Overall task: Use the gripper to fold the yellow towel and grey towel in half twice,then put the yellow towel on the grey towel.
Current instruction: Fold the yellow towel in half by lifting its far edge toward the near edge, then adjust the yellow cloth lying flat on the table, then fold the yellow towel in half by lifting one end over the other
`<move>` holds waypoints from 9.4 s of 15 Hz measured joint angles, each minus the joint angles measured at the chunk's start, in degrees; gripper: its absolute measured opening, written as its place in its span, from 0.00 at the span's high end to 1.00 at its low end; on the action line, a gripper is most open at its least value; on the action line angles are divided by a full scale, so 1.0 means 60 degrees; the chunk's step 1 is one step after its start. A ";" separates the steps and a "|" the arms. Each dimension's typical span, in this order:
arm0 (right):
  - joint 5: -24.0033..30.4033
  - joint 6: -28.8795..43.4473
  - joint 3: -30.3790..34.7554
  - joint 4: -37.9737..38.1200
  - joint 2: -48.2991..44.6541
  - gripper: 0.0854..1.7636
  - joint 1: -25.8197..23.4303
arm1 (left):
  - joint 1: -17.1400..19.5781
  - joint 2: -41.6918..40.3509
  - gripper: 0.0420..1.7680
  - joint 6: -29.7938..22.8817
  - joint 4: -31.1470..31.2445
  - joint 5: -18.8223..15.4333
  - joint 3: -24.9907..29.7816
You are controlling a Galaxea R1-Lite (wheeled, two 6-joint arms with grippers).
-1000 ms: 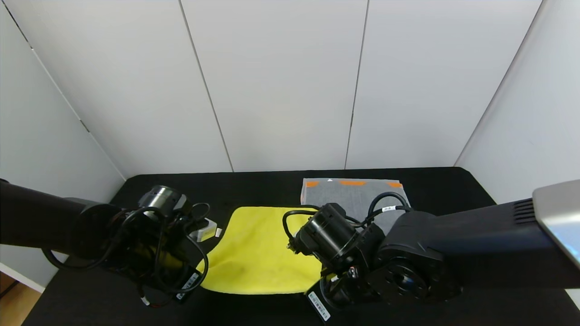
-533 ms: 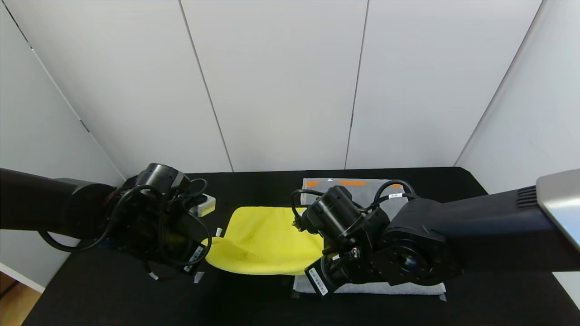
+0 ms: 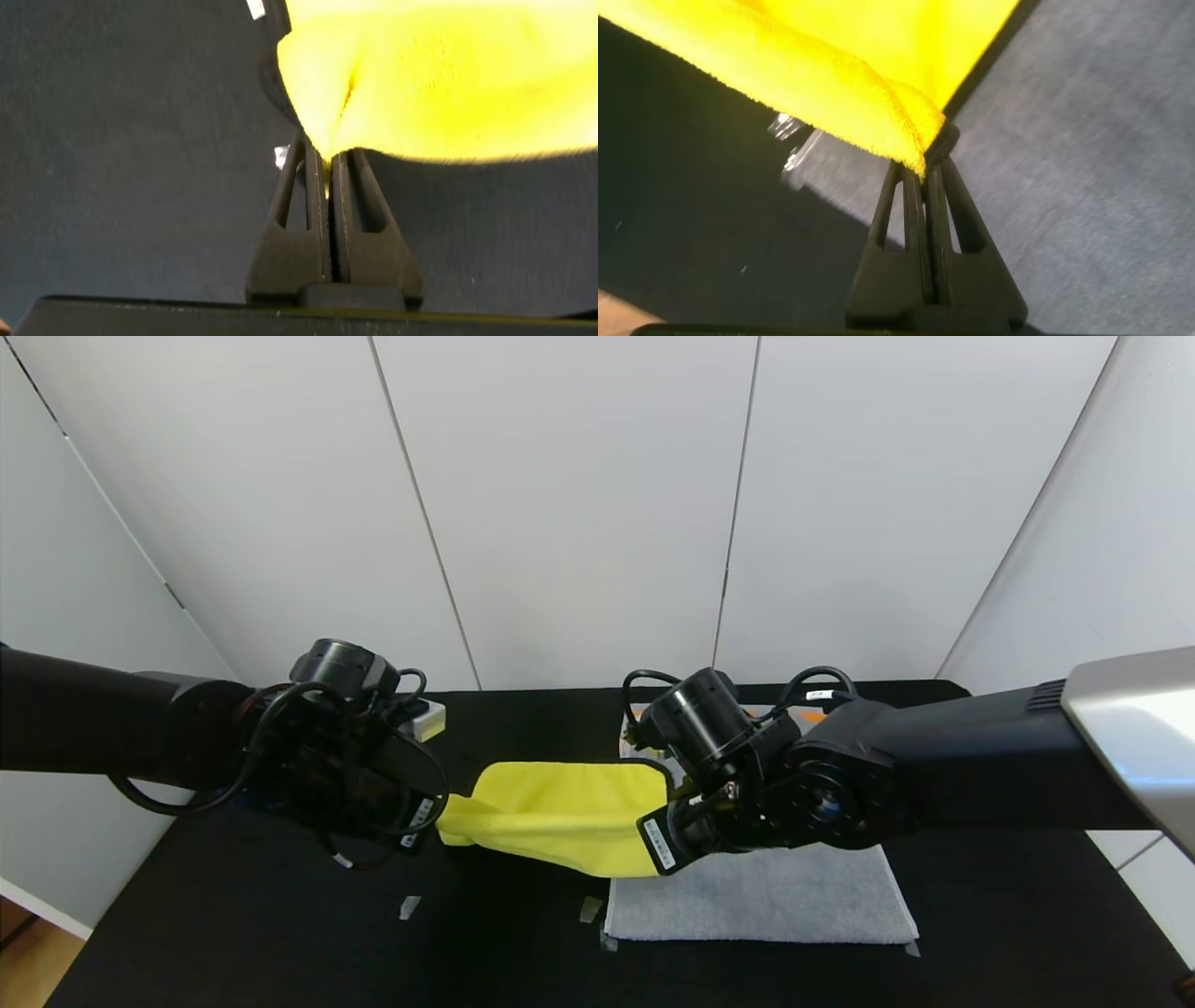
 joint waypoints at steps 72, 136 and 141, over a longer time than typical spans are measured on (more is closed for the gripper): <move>0.4289 -0.0354 0.0358 0.0152 -0.1443 0.04 -0.2936 | 0.0979 0.3395 0.03 -0.1073 0.1997 -0.2355 -0.4608; 0.4222 -0.0370 0.0518 0.0150 -0.1022 0.03 -0.2989 | 0.1231 0.2794 0.96 0.0825 0.3210 0.0868 -0.5813; 0.4222 -0.0370 0.0506 0.0150 -0.1022 0.03 -0.2991 | 0.0486 0.2452 0.96 0.0744 0.3393 0.0894 -0.5774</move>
